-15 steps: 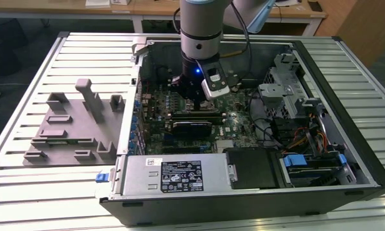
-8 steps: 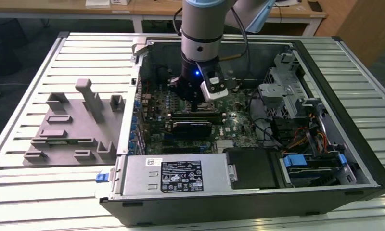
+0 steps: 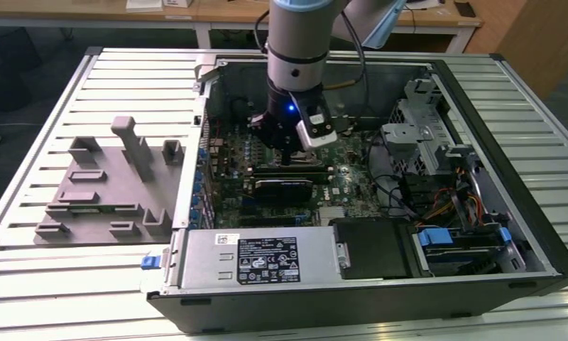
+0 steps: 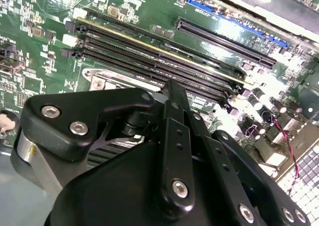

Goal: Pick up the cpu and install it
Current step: 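Install the second cpu locking lever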

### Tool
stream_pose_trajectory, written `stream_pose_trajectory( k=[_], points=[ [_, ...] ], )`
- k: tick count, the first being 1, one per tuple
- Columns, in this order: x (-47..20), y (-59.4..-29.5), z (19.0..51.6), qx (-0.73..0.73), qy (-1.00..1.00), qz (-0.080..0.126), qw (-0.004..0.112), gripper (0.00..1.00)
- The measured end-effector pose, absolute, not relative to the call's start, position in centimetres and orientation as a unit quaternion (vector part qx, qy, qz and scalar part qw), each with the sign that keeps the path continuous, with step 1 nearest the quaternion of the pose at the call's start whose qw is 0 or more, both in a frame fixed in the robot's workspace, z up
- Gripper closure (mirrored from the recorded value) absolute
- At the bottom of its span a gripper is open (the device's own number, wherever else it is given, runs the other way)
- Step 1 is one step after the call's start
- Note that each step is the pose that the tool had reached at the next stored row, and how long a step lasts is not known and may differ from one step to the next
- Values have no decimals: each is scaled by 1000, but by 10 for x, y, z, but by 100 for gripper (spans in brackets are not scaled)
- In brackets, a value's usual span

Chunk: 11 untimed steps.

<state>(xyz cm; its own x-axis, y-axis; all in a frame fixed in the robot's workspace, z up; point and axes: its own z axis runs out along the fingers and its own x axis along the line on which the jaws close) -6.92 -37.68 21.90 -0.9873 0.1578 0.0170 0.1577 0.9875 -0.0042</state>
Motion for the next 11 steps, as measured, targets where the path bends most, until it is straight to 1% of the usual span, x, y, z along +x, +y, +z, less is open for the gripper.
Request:
stream_pose_trajectory(
  k=[3,9,11],
  points=[
    [-70,-377,217,-65,-998,-5,9,89],
    [-73,-377,212,-45,-999,-26,11,89],
    [-74,-380,212,-44,-999,-29,11,89]
  ],
)
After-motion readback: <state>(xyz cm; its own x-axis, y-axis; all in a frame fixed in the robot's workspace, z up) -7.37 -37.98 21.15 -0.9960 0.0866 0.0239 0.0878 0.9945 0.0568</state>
